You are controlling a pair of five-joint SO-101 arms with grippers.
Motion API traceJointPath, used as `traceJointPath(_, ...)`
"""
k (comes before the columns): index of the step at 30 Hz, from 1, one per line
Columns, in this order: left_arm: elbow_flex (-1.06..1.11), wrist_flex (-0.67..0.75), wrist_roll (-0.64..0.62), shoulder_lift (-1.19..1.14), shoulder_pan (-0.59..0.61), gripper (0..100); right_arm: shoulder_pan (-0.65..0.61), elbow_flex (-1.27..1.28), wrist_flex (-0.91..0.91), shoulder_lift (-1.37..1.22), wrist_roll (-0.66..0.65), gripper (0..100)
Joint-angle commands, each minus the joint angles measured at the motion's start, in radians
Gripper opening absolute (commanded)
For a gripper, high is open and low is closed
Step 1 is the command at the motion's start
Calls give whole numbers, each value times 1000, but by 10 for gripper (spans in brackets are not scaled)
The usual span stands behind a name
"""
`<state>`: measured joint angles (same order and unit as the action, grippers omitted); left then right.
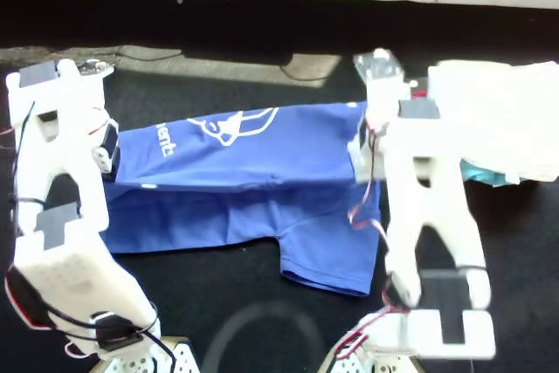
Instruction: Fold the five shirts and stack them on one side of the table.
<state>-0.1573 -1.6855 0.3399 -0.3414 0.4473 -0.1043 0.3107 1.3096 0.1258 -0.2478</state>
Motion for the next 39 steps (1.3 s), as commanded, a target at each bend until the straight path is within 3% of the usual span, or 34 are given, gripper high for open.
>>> traceJointPath(1, 114, 66, 11, 113, 5, 10, 15, 113, -28, 153, -14, 6)
traceJointPath(6, 272, 153, 63, 147, 13, 10, 33, 117, -2, 228, -32, 6)
traceJointPath(14, 302, 195, 104, 140, 67, 10, 127, 130, 28, 229, -114, 6)
traceJointPath(20, 303, 201, 138, 139, 71, 10, 90, 136, 85, 231, -114, 6)
traceJointPath(31, 460, 344, 187, 140, 71, 14, 35, 344, -53, 237, -106, 6)
traceJointPath(39, 377, 292, 192, 151, 122, 171, 2, 252, 136, 239, -112, 71)
